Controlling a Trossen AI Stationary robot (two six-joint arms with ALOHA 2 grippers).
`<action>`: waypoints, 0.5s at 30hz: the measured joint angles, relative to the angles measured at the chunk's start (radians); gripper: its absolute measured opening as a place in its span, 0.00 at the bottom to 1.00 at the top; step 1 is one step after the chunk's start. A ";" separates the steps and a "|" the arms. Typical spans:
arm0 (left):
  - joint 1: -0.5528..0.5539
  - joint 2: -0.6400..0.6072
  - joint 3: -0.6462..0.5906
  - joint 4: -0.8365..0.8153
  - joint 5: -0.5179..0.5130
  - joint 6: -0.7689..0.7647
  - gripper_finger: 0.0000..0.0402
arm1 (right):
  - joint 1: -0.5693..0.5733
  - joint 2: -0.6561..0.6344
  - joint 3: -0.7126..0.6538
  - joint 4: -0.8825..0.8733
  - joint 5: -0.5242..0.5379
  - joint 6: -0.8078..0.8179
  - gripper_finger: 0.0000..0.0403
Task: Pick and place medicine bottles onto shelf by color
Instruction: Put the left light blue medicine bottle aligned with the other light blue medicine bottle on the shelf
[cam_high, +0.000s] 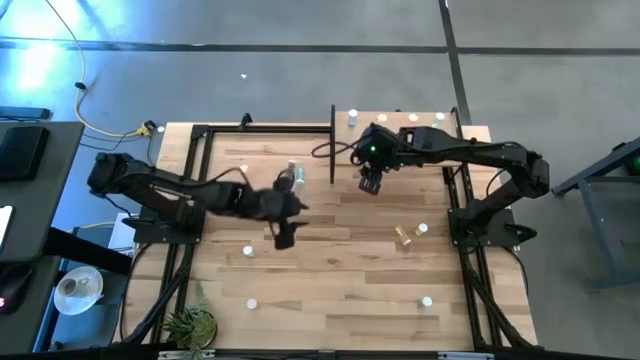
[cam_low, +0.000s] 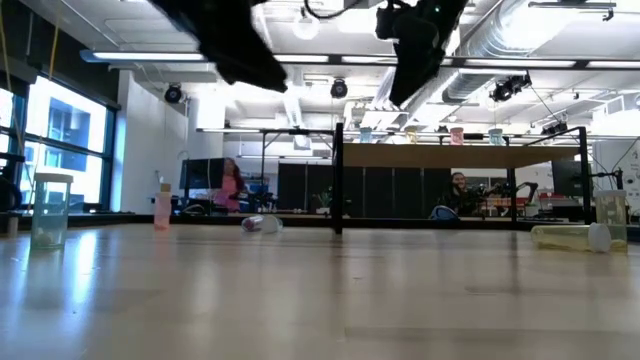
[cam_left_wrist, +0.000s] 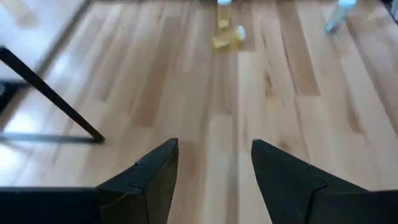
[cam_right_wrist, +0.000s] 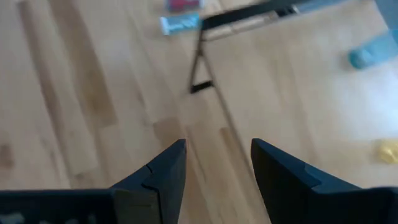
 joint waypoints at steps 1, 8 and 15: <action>-0.027 -0.007 -0.016 -0.008 -0.028 -0.025 0.48 | 0.013 0.000 0.000 0.010 0.000 0.002 0.43; -0.193 -0.041 -0.138 -0.003 -0.232 -0.243 0.48 | 0.094 0.000 0.000 0.026 -0.001 0.063 0.43; -0.351 -0.057 -0.197 -0.011 -0.331 -0.450 0.48 | 0.158 0.000 0.000 0.056 0.000 0.106 0.43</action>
